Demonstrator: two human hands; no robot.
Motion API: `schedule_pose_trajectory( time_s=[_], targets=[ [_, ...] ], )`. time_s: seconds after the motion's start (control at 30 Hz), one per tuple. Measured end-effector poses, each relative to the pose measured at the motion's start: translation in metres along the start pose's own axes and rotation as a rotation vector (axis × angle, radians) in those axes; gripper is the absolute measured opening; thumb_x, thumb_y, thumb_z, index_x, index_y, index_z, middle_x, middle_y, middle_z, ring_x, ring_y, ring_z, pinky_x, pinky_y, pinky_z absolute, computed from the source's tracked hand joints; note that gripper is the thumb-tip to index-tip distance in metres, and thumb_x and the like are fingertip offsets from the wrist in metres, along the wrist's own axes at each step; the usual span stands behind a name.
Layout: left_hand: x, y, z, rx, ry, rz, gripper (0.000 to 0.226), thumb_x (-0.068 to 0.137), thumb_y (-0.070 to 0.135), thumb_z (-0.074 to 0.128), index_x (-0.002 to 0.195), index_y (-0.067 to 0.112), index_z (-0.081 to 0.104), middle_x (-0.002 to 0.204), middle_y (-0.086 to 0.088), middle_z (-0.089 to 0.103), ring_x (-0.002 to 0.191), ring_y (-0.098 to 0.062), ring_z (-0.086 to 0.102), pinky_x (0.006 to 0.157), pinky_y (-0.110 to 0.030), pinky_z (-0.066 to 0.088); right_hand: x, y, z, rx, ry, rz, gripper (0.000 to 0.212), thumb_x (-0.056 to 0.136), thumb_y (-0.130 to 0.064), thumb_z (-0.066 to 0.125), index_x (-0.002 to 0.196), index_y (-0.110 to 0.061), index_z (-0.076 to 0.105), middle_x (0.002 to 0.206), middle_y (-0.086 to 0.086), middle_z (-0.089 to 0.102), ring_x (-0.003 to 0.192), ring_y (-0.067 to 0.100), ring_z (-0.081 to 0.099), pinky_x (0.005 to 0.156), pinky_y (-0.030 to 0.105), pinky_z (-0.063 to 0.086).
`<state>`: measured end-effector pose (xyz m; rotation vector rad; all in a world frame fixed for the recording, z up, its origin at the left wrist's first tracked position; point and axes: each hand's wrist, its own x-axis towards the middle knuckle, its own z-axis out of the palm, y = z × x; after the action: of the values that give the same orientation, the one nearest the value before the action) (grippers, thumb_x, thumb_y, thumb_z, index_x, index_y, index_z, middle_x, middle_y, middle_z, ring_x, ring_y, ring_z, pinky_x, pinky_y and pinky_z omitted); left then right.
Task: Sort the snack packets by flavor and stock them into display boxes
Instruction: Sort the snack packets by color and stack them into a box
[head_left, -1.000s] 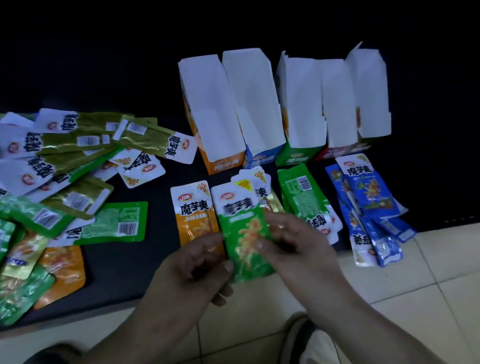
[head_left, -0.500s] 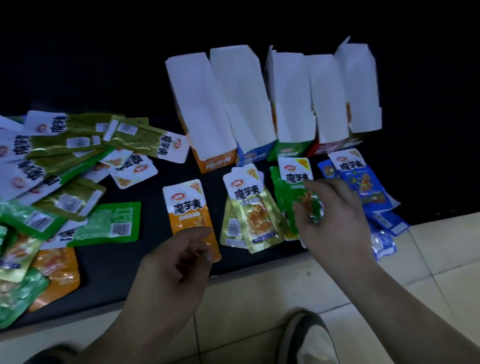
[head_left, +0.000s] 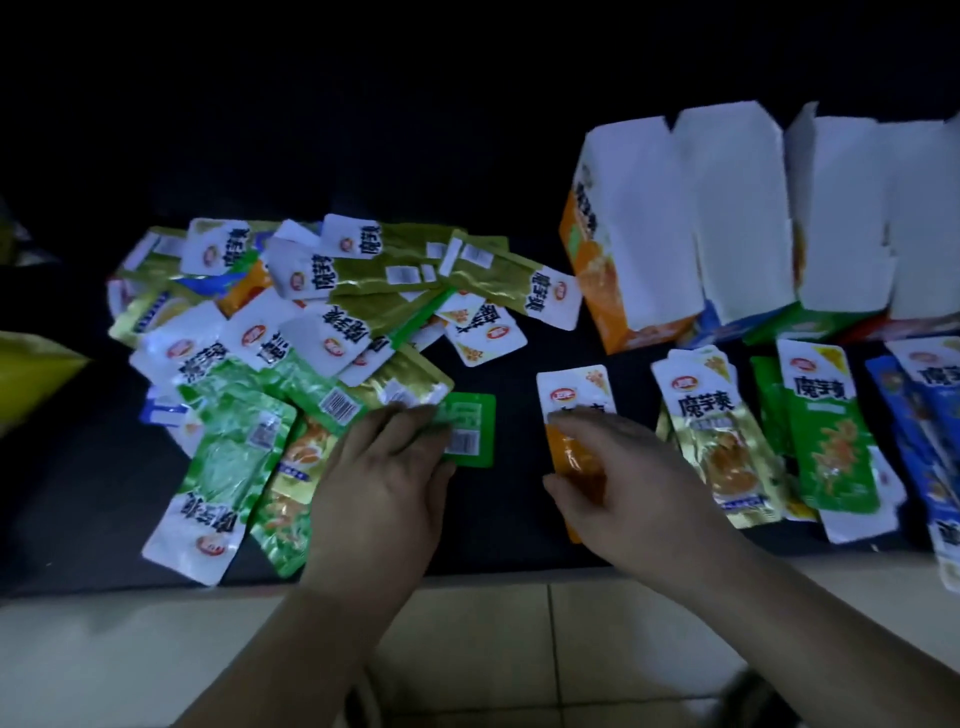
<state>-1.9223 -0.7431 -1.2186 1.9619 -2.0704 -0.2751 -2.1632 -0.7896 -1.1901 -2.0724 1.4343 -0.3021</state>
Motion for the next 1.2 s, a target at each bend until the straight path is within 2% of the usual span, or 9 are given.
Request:
schedule_pose_trajectory(
  time_s=[0.13, 0.3, 0.43, 0.6, 0.73, 0.9, 1.07, 1.13, 1.2],
  targets=[
    [0.002, -0.009, -0.002, 0.027, 0.074, 0.072, 0.029, 0.094, 0.032, 0.065, 0.117, 0.02, 0.076, 0.125, -0.001, 0.066, 0.108, -0.032, 0.059, 0.09, -0.048, 0.053, -0.001, 0.001, 0.0, 0.011, 0.011, 0.094, 0.057, 0.091, -0.033, 0.071, 0.144, -0.042, 0.052, 0.139, -0.022, 0.056, 0.124, -0.014, 0.041, 0.093, -0.006, 0.025],
    [0.008, -0.014, -0.004, 0.084, 0.116, 0.075, 0.021, 0.096, 0.032, 0.067, 0.113, 0.023, 0.075, 0.132, -0.002, 0.064, 0.103, -0.031, 0.06, 0.087, -0.044, 0.047, 0.004, -0.004, 0.005, 0.1, 0.001, 0.139, 0.06, 0.092, -0.031, 0.07, 0.145, -0.049, 0.048, 0.14, -0.032, 0.045, 0.127, -0.016, 0.036, 0.091, -0.008, 0.023],
    [0.01, -0.014, -0.003, 0.079, 0.193, 0.102, 0.016, 0.092, 0.031, 0.069, 0.102, 0.019, 0.076, 0.123, -0.004, 0.068, 0.103, -0.036, 0.06, 0.091, -0.047, 0.045, 0.006, -0.01, 0.007, 0.209, -0.026, 0.066, 0.059, 0.096, -0.016, 0.065, 0.146, -0.043, 0.051, 0.153, -0.027, 0.041, 0.144, -0.015, 0.027, 0.11, 0.002, 0.024],
    [0.015, -0.026, -0.008, 0.089, 0.055, 0.042, 0.07, 0.08, 0.052, 0.076, 0.14, 0.019, 0.061, 0.151, -0.011, 0.053, 0.136, -0.038, 0.046, 0.115, -0.061, 0.035, -0.007, 0.0, -0.005, 0.189, 0.154, -0.007, 0.046, 0.095, -0.008, 0.065, 0.137, -0.029, 0.064, 0.138, -0.019, 0.06, 0.136, -0.003, 0.049, 0.108, 0.026, 0.043],
    [0.02, -0.017, -0.006, 0.111, 0.134, 0.089, 0.041, 0.089, 0.037, 0.077, 0.124, 0.016, 0.073, 0.134, -0.004, 0.068, 0.119, -0.033, 0.059, 0.106, -0.048, 0.045, -0.017, 0.004, 0.0, 0.256, 0.064, 0.078, 0.05, 0.097, -0.008, 0.061, 0.14, -0.033, 0.06, 0.13, -0.019, 0.066, 0.123, -0.007, 0.058, 0.105, 0.024, 0.05],
    [0.018, -0.012, 0.0, 0.123, 0.223, 0.133, 0.021, 0.096, 0.023, 0.066, 0.112, 0.019, 0.079, 0.124, -0.003, 0.075, 0.109, -0.035, 0.067, 0.095, -0.046, 0.053, -0.02, -0.001, -0.006, 0.379, 0.23, 0.164, 0.04, 0.097, 0.002, 0.057, 0.121, -0.027, 0.071, 0.11, -0.022, 0.072, 0.104, -0.004, 0.066, 0.082, 0.008, 0.049],
    [0.025, 0.016, -0.049, -0.258, 0.431, 0.029, 0.018, 0.098, 0.015, 0.062, 0.107, 0.014, 0.078, 0.104, 0.006, 0.076, 0.094, -0.018, 0.07, 0.086, -0.027, 0.055, -0.016, -0.026, -0.014, 0.569, 0.22, 0.245, 0.039, 0.096, 0.0, 0.065, 0.114, -0.033, 0.072, 0.106, -0.022, 0.074, 0.102, -0.006, 0.067, 0.083, 0.005, 0.048],
    [0.029, 0.037, -0.079, -0.509, 0.502, -0.149, 0.014, 0.101, 0.02, 0.063, 0.104, 0.021, 0.077, 0.087, 0.018, 0.073, 0.08, -0.005, 0.068, 0.074, -0.012, 0.051, -0.012, -0.042, -0.021, 0.687, 0.219, 0.276, 0.041, 0.091, -0.016, 0.075, 0.121, -0.041, 0.068, 0.111, -0.025, 0.072, 0.106, -0.012, 0.064, 0.086, 0.009, 0.05],
    [0.032, 0.055, -0.095, -0.821, 0.445, -0.301, 0.012, 0.102, 0.02, 0.065, 0.096, 0.023, 0.075, 0.081, 0.01, 0.076, 0.074, -0.008, 0.071, 0.062, -0.017, 0.052, -0.006, -0.058, -0.03, 0.732, 0.159, 0.279, 0.057, 0.079, -0.039, 0.078, 0.131, -0.052, 0.058, 0.119, -0.037, 0.063, 0.106, -0.024, 0.057, 0.087, 0.008, 0.047]
  ],
)
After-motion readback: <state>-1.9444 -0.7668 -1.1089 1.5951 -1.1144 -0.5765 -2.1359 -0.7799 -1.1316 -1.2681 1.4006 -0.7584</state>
